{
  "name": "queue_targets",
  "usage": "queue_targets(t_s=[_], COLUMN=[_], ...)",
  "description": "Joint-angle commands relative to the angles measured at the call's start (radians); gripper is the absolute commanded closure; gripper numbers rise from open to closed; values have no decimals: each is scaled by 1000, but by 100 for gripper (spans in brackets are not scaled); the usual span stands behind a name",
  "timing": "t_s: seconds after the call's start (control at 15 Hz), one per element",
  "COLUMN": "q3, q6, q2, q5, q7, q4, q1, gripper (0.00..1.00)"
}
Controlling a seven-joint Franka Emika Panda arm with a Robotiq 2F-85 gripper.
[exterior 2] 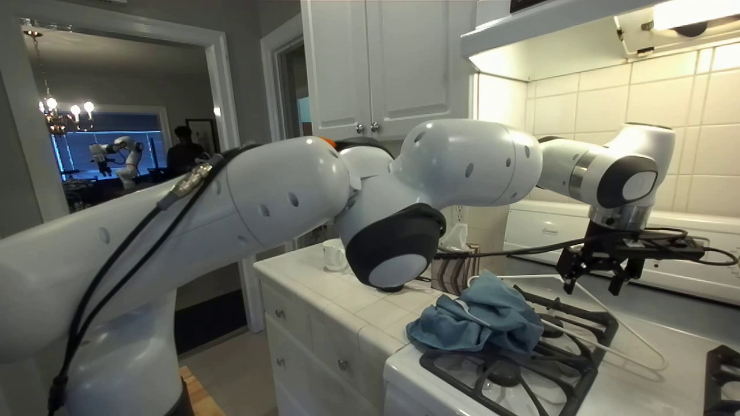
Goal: Put the hanger on the knob of the top right cabinet door
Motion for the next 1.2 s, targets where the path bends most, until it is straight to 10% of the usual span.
queue_targets(t_s=[0.0, 1.13], q3=[55, 38], q6=[-30, 98], q2=[-30, -60], q5=[-54, -287], q7=[1, 262], q4=[50, 54], q1=[3, 99], gripper=[0, 0])
